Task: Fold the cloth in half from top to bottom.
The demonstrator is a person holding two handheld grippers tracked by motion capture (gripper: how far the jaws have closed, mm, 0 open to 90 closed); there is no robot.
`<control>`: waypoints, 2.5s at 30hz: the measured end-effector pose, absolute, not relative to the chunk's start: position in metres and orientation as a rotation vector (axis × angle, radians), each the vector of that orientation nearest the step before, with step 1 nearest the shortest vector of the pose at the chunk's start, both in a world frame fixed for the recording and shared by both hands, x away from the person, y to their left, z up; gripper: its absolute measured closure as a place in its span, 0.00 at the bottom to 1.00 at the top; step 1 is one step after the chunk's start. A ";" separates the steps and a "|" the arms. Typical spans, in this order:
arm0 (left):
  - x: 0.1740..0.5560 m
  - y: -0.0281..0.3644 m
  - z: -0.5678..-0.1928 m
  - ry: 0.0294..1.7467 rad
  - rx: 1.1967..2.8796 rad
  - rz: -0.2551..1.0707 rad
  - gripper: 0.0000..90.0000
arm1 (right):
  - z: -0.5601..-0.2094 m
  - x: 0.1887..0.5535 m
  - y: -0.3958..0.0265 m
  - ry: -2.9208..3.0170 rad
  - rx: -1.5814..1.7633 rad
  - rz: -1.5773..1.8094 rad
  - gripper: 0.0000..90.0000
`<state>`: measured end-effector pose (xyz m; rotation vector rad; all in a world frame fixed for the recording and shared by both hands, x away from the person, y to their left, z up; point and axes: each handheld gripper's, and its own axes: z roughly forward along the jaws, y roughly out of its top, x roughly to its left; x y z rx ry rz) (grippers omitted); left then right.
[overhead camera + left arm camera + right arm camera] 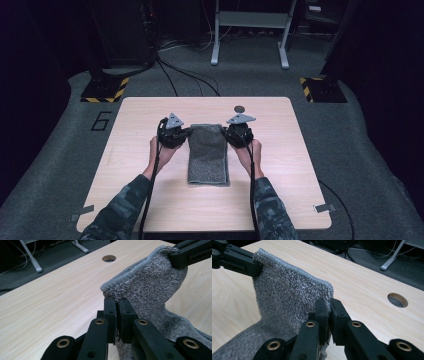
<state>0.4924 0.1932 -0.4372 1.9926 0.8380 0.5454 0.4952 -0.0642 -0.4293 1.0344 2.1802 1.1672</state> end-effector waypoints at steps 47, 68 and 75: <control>0.414 0.232 -0.477 0.840 2.030 0.252 0.53 | -0.464 0.386 -0.104 2.230 1.066 1.243 0.39; 0.426 0.190 -0.509 0.860 2.240 0.438 0.36 | -0.513 0.405 -0.075 2.292 1.215 0.948 0.18; 0.414 0.192 -0.516 0.860 2.240 0.457 0.34 | -0.519 0.397 -0.080 2.307 1.211 0.938 0.17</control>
